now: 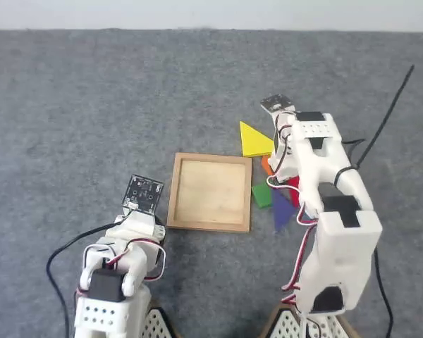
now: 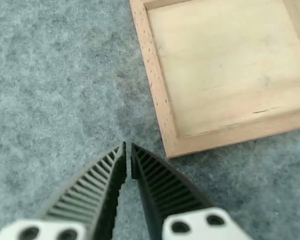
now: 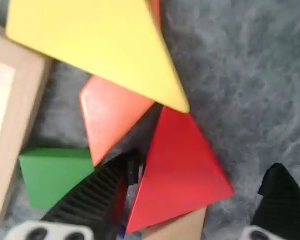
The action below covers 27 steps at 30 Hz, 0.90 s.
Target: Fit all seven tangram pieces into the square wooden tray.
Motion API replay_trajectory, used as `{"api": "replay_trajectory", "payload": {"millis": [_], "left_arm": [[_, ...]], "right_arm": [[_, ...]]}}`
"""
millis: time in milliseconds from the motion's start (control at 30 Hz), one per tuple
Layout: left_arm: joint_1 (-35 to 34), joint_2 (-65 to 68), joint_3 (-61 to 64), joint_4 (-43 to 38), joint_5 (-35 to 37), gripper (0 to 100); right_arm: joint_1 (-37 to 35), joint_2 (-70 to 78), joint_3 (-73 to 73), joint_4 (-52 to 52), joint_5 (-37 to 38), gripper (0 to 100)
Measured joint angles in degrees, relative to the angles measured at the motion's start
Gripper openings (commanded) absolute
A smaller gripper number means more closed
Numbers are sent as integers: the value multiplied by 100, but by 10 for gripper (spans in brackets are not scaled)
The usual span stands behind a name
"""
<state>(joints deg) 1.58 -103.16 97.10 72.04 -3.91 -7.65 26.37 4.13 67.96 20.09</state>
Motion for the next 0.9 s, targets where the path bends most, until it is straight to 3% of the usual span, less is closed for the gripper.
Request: {"api": "replay_trajectory", "payload": {"millis": [233, 467, 667, 900], "left_arm": [[0, 0, 0, 0, 0, 19], [0, 0, 0, 0, 0, 19], [0, 0, 0, 0, 0, 19], [0, 0, 0, 0, 0, 19]], "right_arm": [[0, 35, -9, 0, -26, 226], [53, 35, -88, 0, -334, 229], [18, 35, -114, 97, -334, 374], [18, -431, 273, 369, -431, 313]]}}
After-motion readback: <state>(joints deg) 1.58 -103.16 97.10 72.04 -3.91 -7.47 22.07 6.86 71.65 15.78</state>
